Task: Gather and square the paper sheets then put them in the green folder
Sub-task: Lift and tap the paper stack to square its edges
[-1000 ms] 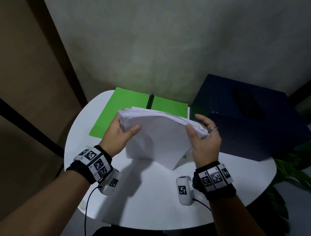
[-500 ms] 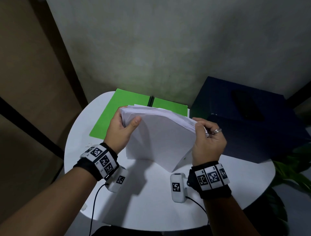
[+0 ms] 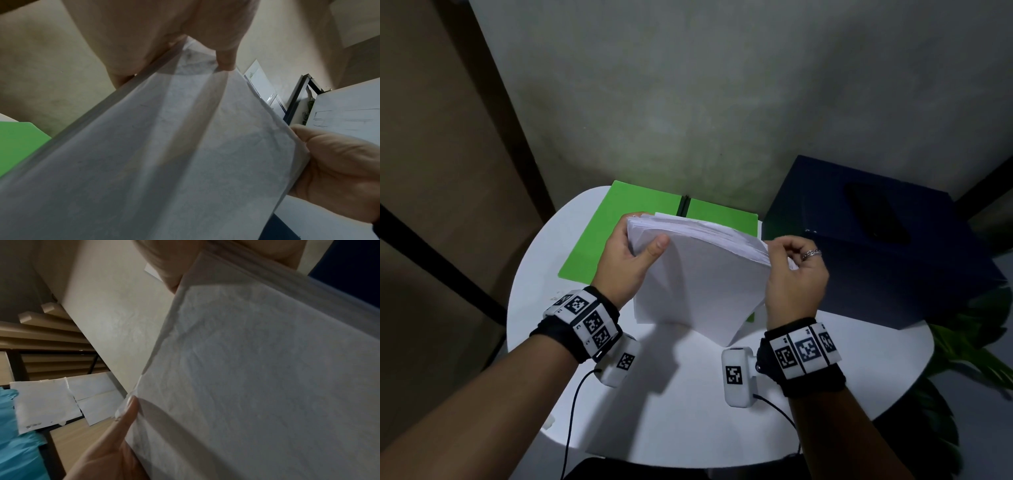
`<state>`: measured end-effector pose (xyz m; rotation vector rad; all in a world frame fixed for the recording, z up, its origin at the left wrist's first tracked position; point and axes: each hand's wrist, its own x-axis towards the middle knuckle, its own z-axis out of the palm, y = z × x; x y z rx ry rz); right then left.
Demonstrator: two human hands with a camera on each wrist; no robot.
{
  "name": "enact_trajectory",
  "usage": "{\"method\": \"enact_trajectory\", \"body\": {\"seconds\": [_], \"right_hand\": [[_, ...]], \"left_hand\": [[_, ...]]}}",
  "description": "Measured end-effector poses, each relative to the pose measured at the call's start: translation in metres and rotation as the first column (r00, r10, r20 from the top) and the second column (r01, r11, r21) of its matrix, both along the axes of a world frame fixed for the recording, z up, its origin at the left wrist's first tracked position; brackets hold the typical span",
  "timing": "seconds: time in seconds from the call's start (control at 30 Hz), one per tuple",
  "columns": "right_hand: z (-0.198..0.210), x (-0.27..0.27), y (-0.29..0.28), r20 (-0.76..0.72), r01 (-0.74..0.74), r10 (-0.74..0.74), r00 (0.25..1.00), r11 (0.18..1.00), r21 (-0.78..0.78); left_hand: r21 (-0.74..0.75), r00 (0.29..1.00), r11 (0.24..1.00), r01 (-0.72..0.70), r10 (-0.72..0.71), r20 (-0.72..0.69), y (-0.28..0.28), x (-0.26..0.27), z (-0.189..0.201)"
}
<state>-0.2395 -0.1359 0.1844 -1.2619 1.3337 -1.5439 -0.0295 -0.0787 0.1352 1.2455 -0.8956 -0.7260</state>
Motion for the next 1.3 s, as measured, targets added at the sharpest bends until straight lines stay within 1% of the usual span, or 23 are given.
{"method": "enact_trajectory", "body": {"seconds": [0.07, 0.1, 0.13, 0.17, 0.2, 0.27, 0.3, 0.33, 0.4, 0.47, 0.5, 0.53, 0.57, 0.6, 0.67, 0.73, 0.8, 0.87, 0.93, 0.97, 1.07, 1.17, 1.3], "right_hand": [[0.000, -0.003, 0.002, 0.111, -0.044, 0.042, 0.993, 0.999, 0.015], [-0.002, -0.007, 0.003, 0.160, -0.115, 0.113, 0.981, 0.993, 0.003], [-0.006, -0.013, 0.004, 0.177, -0.202, 0.200, 0.964, 0.979, -0.005], [-0.011, -0.018, 0.005, 0.160, -0.276, 0.270, 0.949, 0.961, 0.012], [-0.017, -0.022, 0.004, 0.126, -0.308, 0.300, 0.946, 0.950, 0.057], [-0.023, -0.024, 0.002, 0.015, -0.285, 0.287, 0.958, 0.945, 0.163], [-0.021, -0.025, 0.002, -0.025, -0.260, 0.270, 0.963, 0.948, 0.185], [-0.018, -0.025, 0.003, -0.032, -0.256, 0.265, 0.964, 0.952, 0.167], [-0.011, -0.028, 0.004, 0.003, -0.262, 0.263, 0.965, 0.963, 0.062], [-0.008, -0.033, 0.006, -0.005, -0.305, 0.305, 0.952, 0.952, 0.015], [-0.010, -0.034, 0.008, -0.035, -0.334, 0.335, 0.941, 0.942, 0.036], [-0.016, -0.033, 0.010, -0.057, -0.354, 0.359, 0.932, 0.932, 0.078], [-0.021, -0.032, 0.012, -0.051, -0.356, 0.365, 0.929, 0.925, 0.132], [-0.027, -0.029, 0.013, -0.009, -0.353, 0.360, 0.933, 0.919, 0.178], [-0.032, -0.022, 0.013, 0.057, -0.336, 0.332, 0.942, 0.916, 0.220], [-0.028, -0.018, 0.014, 0.058, -0.314, 0.309, 0.949, 0.935, 0.167], [-0.022, -0.019, 0.015, 0.052, -0.311, 0.307, 0.950, 0.946, 0.093], [-0.021, -0.021, 0.014, 0.008, -0.311, 0.312, 0.950, 0.948, 0.067], [-0.021, -0.022, 0.015, -0.039, -0.328, 0.331, 0.943, 0.943, 0.063], [-0.021, -0.021, 0.014, -0.016, -0.338, 0.340, 0.940, 0.939, 0.058], [-0.016, -0.012, 0.012, 0.065, -0.343, 0.342, 0.937, 0.939, 0.007], [-0.011, -0.003, 0.011, 0.048, -0.241, 0.242, 0.969, 0.970, -0.039], [-0.012, 0.002, 0.007, 0.059, -0.158, 0.159, 0.986, 0.987, -0.026]], "left_hand": [[0.020, 1.000, 1.000, 0.004, -0.004, 0.001, -0.001, 0.002, -0.001], [0.027, 1.000, 1.000, 0.008, -0.008, -0.001, -0.001, 0.004, -0.002], [0.038, 1.000, 0.999, 0.006, -0.006, 0.000, -0.002, 0.005, -0.003], [0.048, 1.000, 0.999, -0.006, 0.006, 0.000, -0.003, 0.007, -0.004], [0.057, 1.000, 0.998, -0.026, 0.026, 0.000, -0.004, 0.009, -0.004], [0.059, 0.999, 0.997, -0.042, 0.042, -0.003, -0.006, 0.008, 0.002], [0.042, 0.999, 0.998, -0.045, 0.045, 0.007, -0.008, 0.007, 0.006], [0.015, 0.998, 0.998, -0.055, 0.055, 0.018, -0.009, 0.007, 0.013], [-0.055, 0.997, 0.996, -0.067, 0.069, 0.045, -0.008, 0.009, 0.027], [-0.091, 0.995, 0.996, 0.004, 0.005, 0.100, -0.003, 0.014, 0.028], [-0.050, 0.991, 0.996, 0.072, -0.066, 0.117, 0.000, 0.016, 0.022], [0.025, 0.984, 0.991, 0.131, -0.133, 0.121, 0.003, 0.016, 0.014], [0.090, 0.978, 0.983, 0.157, -0.167, 0.124, 0.006, 0.014, 0.008], [0.134, 0.978, 0.981, 0.138, -0.156, 0.135, 0.007, 0.013, 0.001], [0.127, 0.982, 0.992, 0.026, -0.049, 0.181, 0.005, 0.011, -0.004], [0.066, 0.978, 0.993, -0.095, 0.081, 0.191, 0.005, 0.007, 0.001], [0.000, 0.979, 0.988, -0.153, 0.151, 0.137, 0.005, 0.006, 0.006], [-0.010, 0.988, 0.994, -0.109, 0.109, 0.107, 0.007, 0.006, 0.008], [0.044, 0.992, 0.999, -0.029, 0.023, 0.121, 0.011, 0.009, 0.006], [0.067, 0.993, 0.998, -0.010, 0.002, 0.119, 0.012, 0.010, 0.004], [0.091, 0.993, 0.996, -0.008, -0.002, 0.115, 0.012, 0.013, -0.001], [0.042, 0.997, 0.999, -0.020, 0.017, 0.076, 0.012, 0.008, 0.003], [0.018, 0.997, 0.999, -0.038, 0.037, 0.061, 0.009, 0.004, 0.009]]}}
